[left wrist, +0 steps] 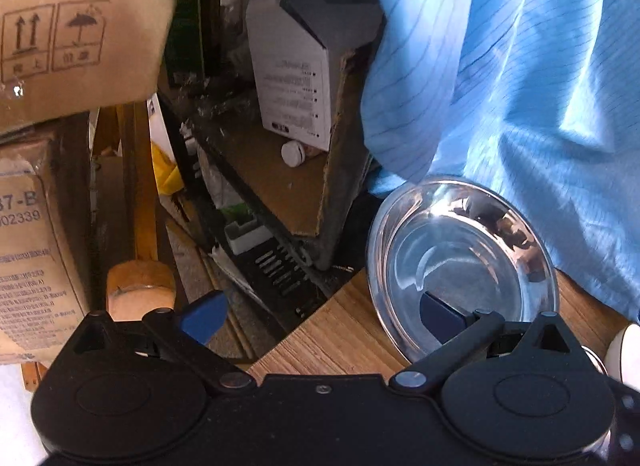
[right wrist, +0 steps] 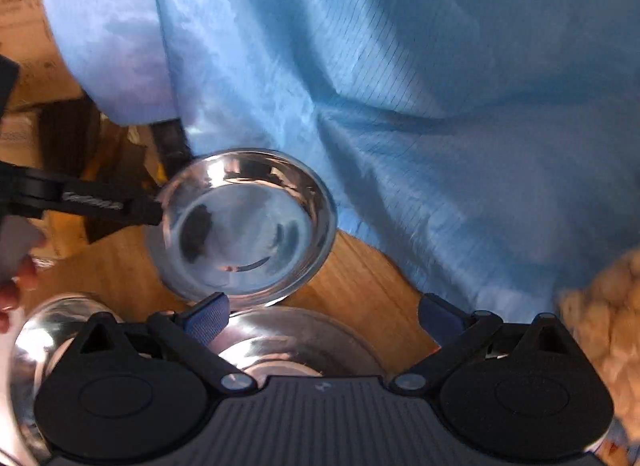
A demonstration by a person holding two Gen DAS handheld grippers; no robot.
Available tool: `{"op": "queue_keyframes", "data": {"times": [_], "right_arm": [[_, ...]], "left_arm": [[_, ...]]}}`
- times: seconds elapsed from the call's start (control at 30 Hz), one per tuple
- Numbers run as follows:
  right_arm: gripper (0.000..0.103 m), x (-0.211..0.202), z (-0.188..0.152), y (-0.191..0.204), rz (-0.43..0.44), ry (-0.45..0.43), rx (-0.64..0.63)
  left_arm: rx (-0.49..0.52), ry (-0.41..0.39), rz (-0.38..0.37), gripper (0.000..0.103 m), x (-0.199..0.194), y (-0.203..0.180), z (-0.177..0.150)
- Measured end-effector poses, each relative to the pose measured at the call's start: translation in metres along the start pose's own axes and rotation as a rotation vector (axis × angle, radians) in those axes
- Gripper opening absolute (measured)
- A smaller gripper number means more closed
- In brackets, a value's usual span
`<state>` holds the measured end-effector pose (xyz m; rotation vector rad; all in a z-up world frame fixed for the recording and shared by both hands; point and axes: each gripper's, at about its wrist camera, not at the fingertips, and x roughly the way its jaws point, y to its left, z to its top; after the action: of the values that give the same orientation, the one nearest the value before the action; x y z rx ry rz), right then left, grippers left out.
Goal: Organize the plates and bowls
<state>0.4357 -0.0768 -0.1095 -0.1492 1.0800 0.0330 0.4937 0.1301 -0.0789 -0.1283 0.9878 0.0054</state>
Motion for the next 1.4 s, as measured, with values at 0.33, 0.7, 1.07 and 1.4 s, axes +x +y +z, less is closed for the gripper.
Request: {"op": "queue_keyframes", "data": {"times": [0.33, 0.7, 1.07, 1.4], "right_arm": [[0.078, 0.024, 0.014, 0.0, 0.044, 0.027, 0.106], [0.041, 0.045, 0.011, -0.008, 0.047, 0.073, 0.186], [0.019, 0.058, 0.013, -0.012, 0.096, 0.084, 0.252], [0.019, 0.034, 0.013, -0.019, 0.117, 0.041, 0.269]], "left_arm": [[0.01, 0.074, -0.02, 0.102, 0.009, -0.01, 0.005], [0.033, 0.073, -0.057, 0.079, 0.01, -0.023, 0.006], [0.059, 0.079, -0.139, 0.04, 0.013, -0.022, 0.009], [0.079, 0.066, -0.134, 0.026, 0.004, -0.023, 0.009]]}}
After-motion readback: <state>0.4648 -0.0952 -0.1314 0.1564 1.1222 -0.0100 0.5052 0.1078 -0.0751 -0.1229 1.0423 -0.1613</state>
